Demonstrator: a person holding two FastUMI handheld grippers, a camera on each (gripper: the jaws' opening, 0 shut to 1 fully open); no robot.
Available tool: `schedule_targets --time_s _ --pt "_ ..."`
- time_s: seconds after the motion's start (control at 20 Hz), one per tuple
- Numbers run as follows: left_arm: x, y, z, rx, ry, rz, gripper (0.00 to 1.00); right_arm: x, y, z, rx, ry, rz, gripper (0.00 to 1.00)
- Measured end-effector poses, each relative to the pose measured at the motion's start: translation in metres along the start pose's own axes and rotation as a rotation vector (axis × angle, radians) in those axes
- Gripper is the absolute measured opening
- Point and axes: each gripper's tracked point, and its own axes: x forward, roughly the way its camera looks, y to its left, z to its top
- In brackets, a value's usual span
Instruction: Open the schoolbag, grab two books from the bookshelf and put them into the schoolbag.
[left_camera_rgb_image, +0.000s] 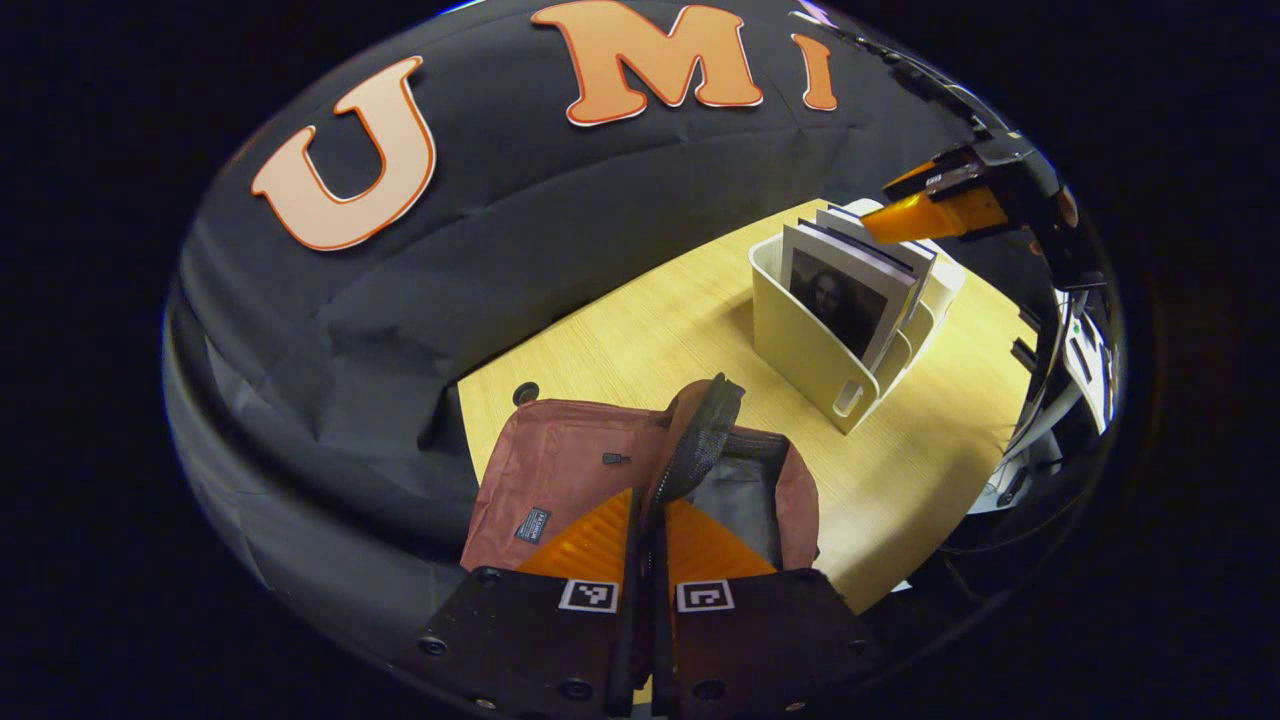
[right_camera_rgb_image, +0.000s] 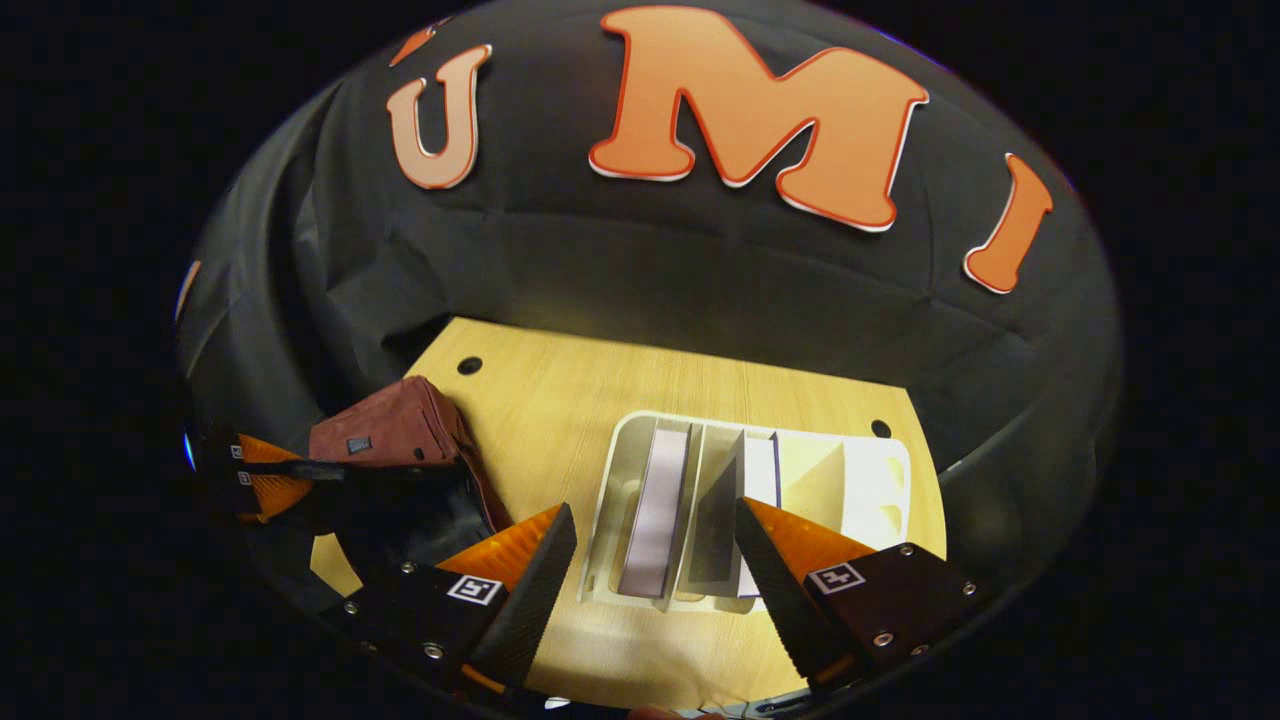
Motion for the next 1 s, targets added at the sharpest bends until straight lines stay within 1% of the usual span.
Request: schedule_targets --time_s 0.15,0.2,0.25,0.3,0.35,0.45,0.5,0.55,0.6,0.65,0.7,0.75,0.8,0.85,0.9,0.95,1.0 --pt "-0.004 0.016 0.006 0.026 -0.013 -0.021 0.07 0.021 0.002 -0.001 -0.004 0.132 -0.003 0.95" --pt "-0.005 0.019 0.004 0.032 -0.012 -0.029 0.07 0.028 0.001 -0.006 0.015 0.19 -0.004 0.95" --pt "-0.004 0.021 0.005 0.039 -0.016 -0.04 0.07 0.038 0.006 -0.011 0.029 0.245 0.02 0.95" --pt "-0.003 0.024 0.004 0.047 -0.016 -0.047 0.07 0.045 0.005 -0.017 0.053 0.305 0.012 0.96" --pt "-0.003 0.025 0.003 0.049 -0.02 -0.056 0.07 0.052 0.008 -0.02 0.066 0.346 0.023 0.96" --pt "0.0 0.027 0.002 0.047 -0.022 -0.069 0.07 0.068 0.003 -0.027 0.062 0.416 0.0 0.96" --pt "0.001 0.03 0.002 0.047 -0.023 -0.074 0.07 0.075 0.002 -0.031 0.064 0.443 -0.018 0.93" --pt "0.002 0.032 0.003 0.046 -0.024 -0.076 0.07 0.079 0.004 -0.033 0.064 0.48 -0.015 0.92" --pt "0.003 0.034 0.003 0.047 -0.025 -0.082 0.07 0.082 0.004 -0.035 0.071 0.511 -0.024 0.86" --pt "0.004 0.036 0.003 0.048 -0.024 -0.085 0.07 0.086 0.005 -0.036 0.071 0.54 -0.025 0.84" --pt "0.004 0.037 0.002 0.05 -0.025 -0.087 0.07 0.087 0.004 -0.041 0.07 0.57 -0.04 0.63" --pt "0.005 0.039 0.002 0.049 -0.025 -0.087 0.07 0.09 0.003 -0.046 0.06 0.595 -0.05 0.69" --pt "0.005 0.039 0.002 0.046 -0.025 -0.09 0.07 0.089 0.004 -0.049 0.053 0.62 -0.054 0.59" --pt "0.004 0.039 0.002 0.043 -0.026 -0.092 0.07 0.086 0.008 -0.048 0.067 0.641 -0.044 0.46" --pt "0.006 0.039 0.001 0.042 -0.028 -0.096 0.07 0.088 0.012 -0.05 0.09 0.655 -0.039 0.46" --pt "0.007 0.038 0.001 0.04 -0.029 -0.098 0.07 0.085 0.013 -0.05 0.101 0.675 -0.051 0.43" --pt "0.006 0.038 0.001 0.04 -0.03 -0.101 0.07 0.083 0.013 -0.049 0.119 0.682 -0.054 0.37"
